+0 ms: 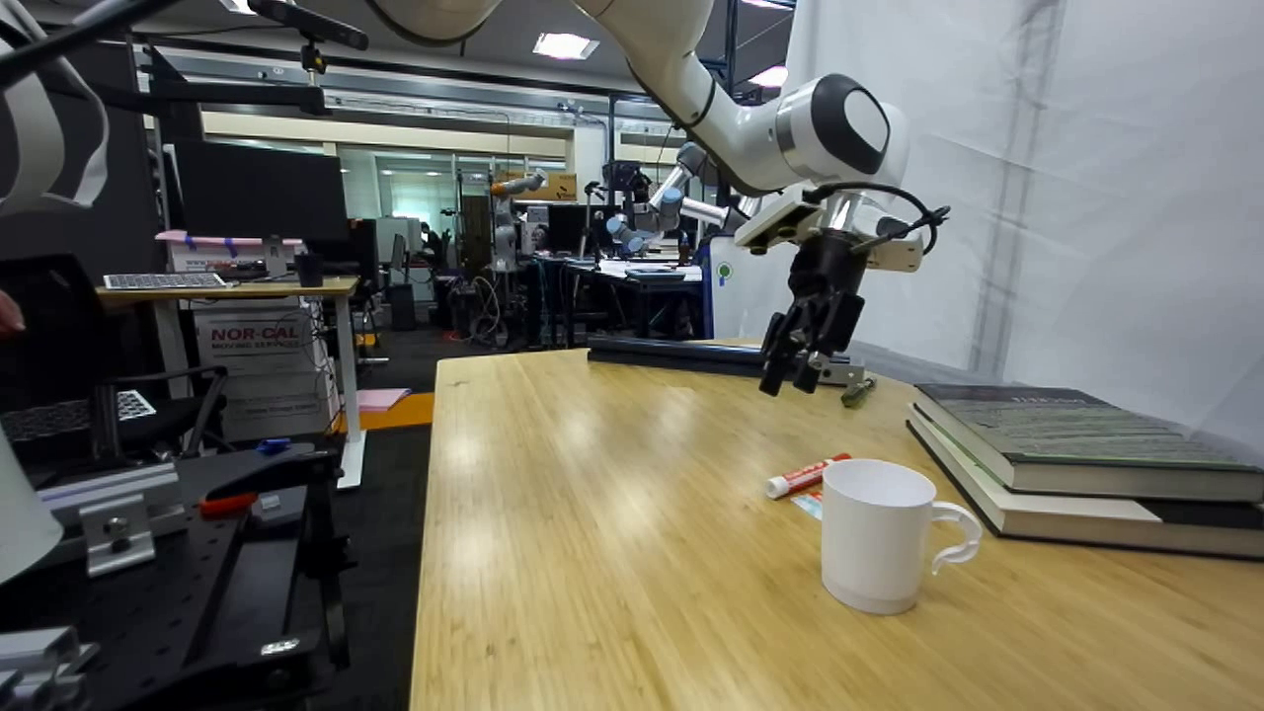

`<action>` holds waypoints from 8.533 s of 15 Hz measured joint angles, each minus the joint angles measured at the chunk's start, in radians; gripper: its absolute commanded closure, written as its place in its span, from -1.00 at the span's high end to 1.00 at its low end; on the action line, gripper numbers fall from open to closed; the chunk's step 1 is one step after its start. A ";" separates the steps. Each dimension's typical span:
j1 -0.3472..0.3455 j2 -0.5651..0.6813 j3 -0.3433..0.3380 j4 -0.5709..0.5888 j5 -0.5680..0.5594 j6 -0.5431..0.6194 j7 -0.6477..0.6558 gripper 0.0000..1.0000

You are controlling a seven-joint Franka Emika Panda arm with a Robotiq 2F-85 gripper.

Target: Move the mug to the right, put the marker on the desk, then put it back in the mug

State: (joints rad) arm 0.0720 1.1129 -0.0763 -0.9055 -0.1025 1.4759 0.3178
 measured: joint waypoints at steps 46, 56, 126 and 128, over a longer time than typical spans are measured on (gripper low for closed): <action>-0.024 -0.368 -0.042 -0.749 -0.041 0.759 -0.095 1.00; -0.061 -0.378 -0.048 -0.857 -0.042 0.951 -0.199 1.00; -0.104 -0.534 -0.052 -0.944 0.018 0.999 0.008 -0.91; -0.100 -0.548 -0.066 -0.962 0.022 0.999 0.067 -0.91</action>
State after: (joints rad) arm -0.0282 0.5651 -0.1424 -1.8677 -0.0806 2.4752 0.3851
